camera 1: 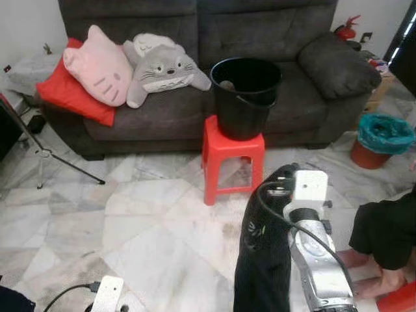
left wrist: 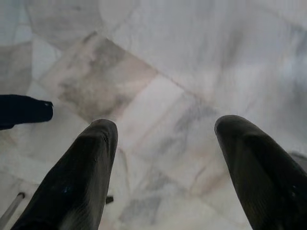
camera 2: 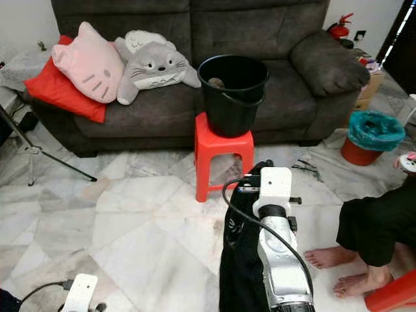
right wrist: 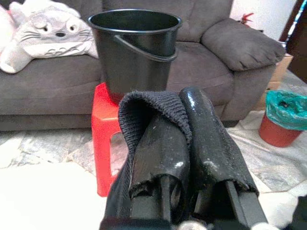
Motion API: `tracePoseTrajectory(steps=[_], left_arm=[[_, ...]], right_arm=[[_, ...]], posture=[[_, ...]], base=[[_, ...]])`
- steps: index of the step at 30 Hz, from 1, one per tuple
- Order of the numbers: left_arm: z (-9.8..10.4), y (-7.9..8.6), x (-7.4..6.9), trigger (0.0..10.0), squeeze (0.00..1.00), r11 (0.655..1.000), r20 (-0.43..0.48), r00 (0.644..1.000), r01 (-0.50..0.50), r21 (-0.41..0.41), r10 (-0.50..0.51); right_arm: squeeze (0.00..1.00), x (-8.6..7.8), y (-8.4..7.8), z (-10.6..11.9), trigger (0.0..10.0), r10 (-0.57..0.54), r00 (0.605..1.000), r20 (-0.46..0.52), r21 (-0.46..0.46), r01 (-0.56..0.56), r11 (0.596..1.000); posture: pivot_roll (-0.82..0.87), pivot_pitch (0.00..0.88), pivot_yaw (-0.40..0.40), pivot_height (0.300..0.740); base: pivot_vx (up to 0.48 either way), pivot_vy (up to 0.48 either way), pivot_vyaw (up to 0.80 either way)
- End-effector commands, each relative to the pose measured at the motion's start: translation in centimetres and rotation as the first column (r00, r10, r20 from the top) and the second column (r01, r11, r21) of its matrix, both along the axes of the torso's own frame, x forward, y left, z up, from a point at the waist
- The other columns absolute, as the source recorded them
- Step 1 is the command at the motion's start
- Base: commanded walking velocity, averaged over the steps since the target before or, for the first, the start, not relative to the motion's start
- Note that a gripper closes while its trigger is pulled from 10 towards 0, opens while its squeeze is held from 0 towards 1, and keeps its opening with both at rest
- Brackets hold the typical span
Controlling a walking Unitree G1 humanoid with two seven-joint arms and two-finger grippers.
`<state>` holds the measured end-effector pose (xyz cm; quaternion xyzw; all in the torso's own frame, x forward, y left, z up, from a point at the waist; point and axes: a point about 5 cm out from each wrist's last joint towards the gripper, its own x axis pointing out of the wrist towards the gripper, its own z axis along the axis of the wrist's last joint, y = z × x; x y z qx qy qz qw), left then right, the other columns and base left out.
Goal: Hang hanger
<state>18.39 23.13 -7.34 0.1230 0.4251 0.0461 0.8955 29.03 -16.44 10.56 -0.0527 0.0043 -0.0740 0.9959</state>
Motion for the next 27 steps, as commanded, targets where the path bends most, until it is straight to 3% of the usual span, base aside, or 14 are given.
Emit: tracePoseTrajectory(steps=[1, 7, 12, 13, 19, 20, 21, 22, 23, 25, 27], left_arm=[[0.2, 0.5, 0.1, 10.0, 0.0, 1.0, 0.025, 0.999, -0.031, 0.004, 0.031], [1.9, 1.0, 2.4, 10.0, 0.0, 0.998, 0.162, 0.985, -0.057, -0.017, 0.059], [3.9, 0.5, 4.8, 10.0, 0.0, 0.998, 0.331, 0.943, -0.027, -0.048, 0.041], [3.9, 0.5, 4.8, 10.0, 0.0, 0.998, 0.331, 0.943, -0.027, -0.048, 0.041], [7.2, -0.9, 7.0, 10.0, 0.0, 0.996, 0.573, 0.819, 0.022, -0.084, 0.03], [8.0, -1.1, 7.4, 10.0, 0.0, 0.995, 0.611, 0.791, 0.033, -0.096, 0.032], [9.6, -1.6, 8.0, 10.0, 0.0, 0.99, 0.68, 0.732, 0.066, -0.122, 0.035], [10.8, -1.9, 8.4, 10.0, 0.0, 0.987, 0.718, 0.696, 0.091, -0.135, 0.034], [12.4, -2.3, 8.9, 10.0, 0.0, 0.982, 0.764, 0.645, 0.129, -0.141, 0.025], [14.8, -3.4, 9.4, 10.0, 0.0, 0.969, 0.817, 0.576, 0.215, -0.123, -0.025], [15.4, -4.2, 9.3, 10.0, 0.0, 0.96, 0.826, 0.557, 0.267, -0.088, -0.079]], right_arm=[[0.0, 0.0, 0.0, 0.8, 10.0, -0.014, 0.999, 0.048, 0.007, 0.014, 1.0], [0.0, -0.2, -0.3, 2.2, 10.0, -0.041, 0.993, 0.113, -0.017, 0.043, 0.999], [0.0, -0.5, -0.3, 2.9, 10.0, -0.053, 0.987, 0.154, -0.055, 0.062, 0.997], [0.0, -0.5, -0.3, 2.9, 10.0, -0.053, 0.987, 0.154, -0.055, 0.062, 0.997], [0.0, -1.2, -0.3, 2.9, 10.0, -0.051, 0.987, 0.152, -0.052, 0.059, 0.997], [0.0, -1.4, -0.5, 2.5, 10.0, -0.055, 0.989, 0.138, -0.056, 0.063, 0.996], [0.0, -1.8, -0.7, 1.9, 10.0, -0.06, 0.992, 0.113, -0.063, 0.068, 0.996], [0.0, -1.9, -0.8, 1.7, 10.0, -0.061, 0.993, 0.104, -0.066, 0.068, 0.995], [0.0, -2.1, -1.0, 1.5, 10.0, -0.062, 0.993, 0.096, -0.071, 0.069, 0.995], [0.0, -2.1, -1.2, 1.4, 10.0, -0.063, 0.994, 0.089, -0.077, 0.07, 0.995], [0.0, -2.0, -1.3, 1.5, 10.0, -0.061, 0.994, 0.088, -0.081, 0.068, 0.994]], posture=[[-0.1, 0.0, 0.045, 0.74], [-0.1, 0.0, 0.038, 0.74], [-0.1, 0.0, 0.03, 0.74], [-0.1, 0.0, 0.03, 0.74], [-0.1, 0.0, 0.021, 0.74], [-0.1, 0.0, 0.016, 0.74], [-0.1, 0.0, 0.007, 0.74], [-0.1, 0.0, 0.007, 0.74], [-0.09, 0.0, -0.003, 0.74], [-0.08, 0.0, -0.01, 0.74], [-0.08, 0.0, -0.011, 0.74]], base=[[0.0, 0.0, 0.0], [0.0, 0.0, 0.0], [0.0, 0.0, 0.0], [0.0, 0.0, 0.0], [0.0, 0.0, 0.0], [0.0, 0.0, 0.0], [0.0, 0.0, 0.0], [0.0, 0.0, 0.0], [0.0, 0.0, 0.0], [0.0, 0.0, 0.0], [0.0, 0.0, 0.0]])
